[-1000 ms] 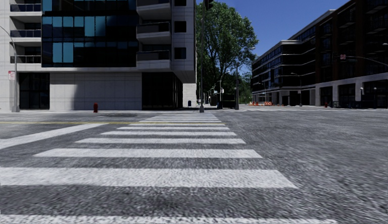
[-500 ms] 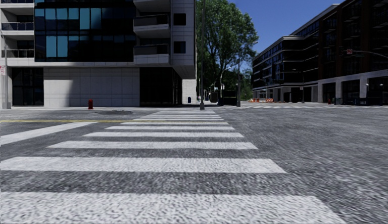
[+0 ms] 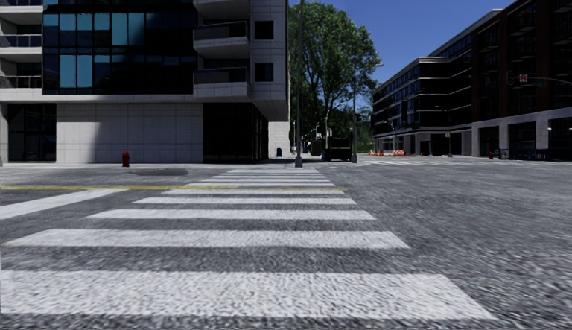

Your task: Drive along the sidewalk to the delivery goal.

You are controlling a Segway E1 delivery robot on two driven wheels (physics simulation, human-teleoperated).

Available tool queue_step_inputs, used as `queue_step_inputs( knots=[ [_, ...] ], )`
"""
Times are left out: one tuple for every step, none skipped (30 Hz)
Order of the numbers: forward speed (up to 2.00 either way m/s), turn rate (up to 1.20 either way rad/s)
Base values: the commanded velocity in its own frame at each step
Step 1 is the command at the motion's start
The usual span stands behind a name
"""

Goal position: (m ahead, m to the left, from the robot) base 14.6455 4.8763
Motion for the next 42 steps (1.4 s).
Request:
queue_step_inputs(
  knots=[
    [1.49, 0.00],
    [1.49, 0.00],
    [1.49, 0.00],
    [1.49, 0.00],
    [1.49, 0.00],
    [1.49, 0.00],
    [1.49, 0.00],
    [1.49, 0.00],
    [1.49, 0.00],
    [1.49, 0.00],
    [1.49, 0.00],
    [1.49, 0.00],
    [1.52, 0.00],
    [1.53, 0.00],
    [1.54, 0.00],
    [1.54, 0.00],
    [1.54, 0.00],
    [1.54, 0.00],
    [1.54, 0.00],
    [1.54, 0.00],
    [1.54, 0.00],
    [1.54, 0.00],
    [1.54, 0.00],
    [1.55, 0.00],
    [1.57, 0.00],
    [1.58, 0.00],
    [1.60, 0.00],
    [1.60, 0.00],
    [1.61, 0.00],
    [1.63, 0.00],
    [1.63, 0.00],
    [1.64, 0.00],
    [1.64, 0.00],
    [1.66, 0.00],
    [1.67, 0.00],
    [1.68, 0.00],
    [1.68, 0.00],
    [1.68, 0.00],
    [1.69, 0.00],
    [1.69, 0.00],
    [1.69, 0.00],
    [1.70, 0.00]
  ],
)
